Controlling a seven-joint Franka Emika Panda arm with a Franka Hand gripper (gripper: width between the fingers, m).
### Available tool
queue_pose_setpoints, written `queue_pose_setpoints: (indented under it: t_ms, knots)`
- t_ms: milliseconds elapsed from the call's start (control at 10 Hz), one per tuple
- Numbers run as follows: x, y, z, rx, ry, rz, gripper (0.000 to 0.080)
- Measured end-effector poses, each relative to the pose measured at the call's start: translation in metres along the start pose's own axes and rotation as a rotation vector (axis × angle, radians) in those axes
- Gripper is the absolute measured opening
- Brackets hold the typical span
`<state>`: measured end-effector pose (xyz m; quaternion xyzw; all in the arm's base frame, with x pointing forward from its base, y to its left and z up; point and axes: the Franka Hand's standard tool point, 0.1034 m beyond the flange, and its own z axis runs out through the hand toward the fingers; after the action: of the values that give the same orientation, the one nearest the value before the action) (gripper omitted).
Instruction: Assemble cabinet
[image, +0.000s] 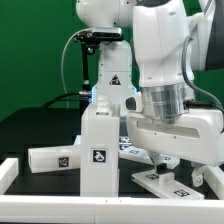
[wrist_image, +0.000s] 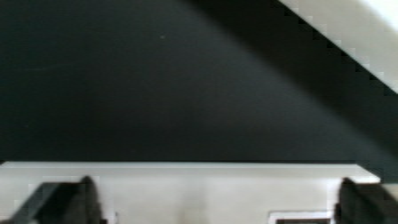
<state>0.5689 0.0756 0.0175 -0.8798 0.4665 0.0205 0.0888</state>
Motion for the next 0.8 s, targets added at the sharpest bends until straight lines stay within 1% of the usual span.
queue_pose_setpoints:
  t_ms: [200, 300, 400, 500, 800]
  knots:
    - [-0.0003, 0.0, 0.0002, 0.0, 0.0, -0.005, 0.0395]
    - [-0.0003, 0.0, 0.0003, 0.0, -0.001, -0.008, 0.0395]
    - [-0.0004, 0.0, 0.0003, 0.0, -0.001, -0.011, 0.0193]
    - [-0.0004, -0.0001, 0.0002, 0.0, -0.001, -0.013, 0.0072]
    - [-0.0004, -0.0002, 0.0001, 0.0, -0.001, -0.016, 0.0059]
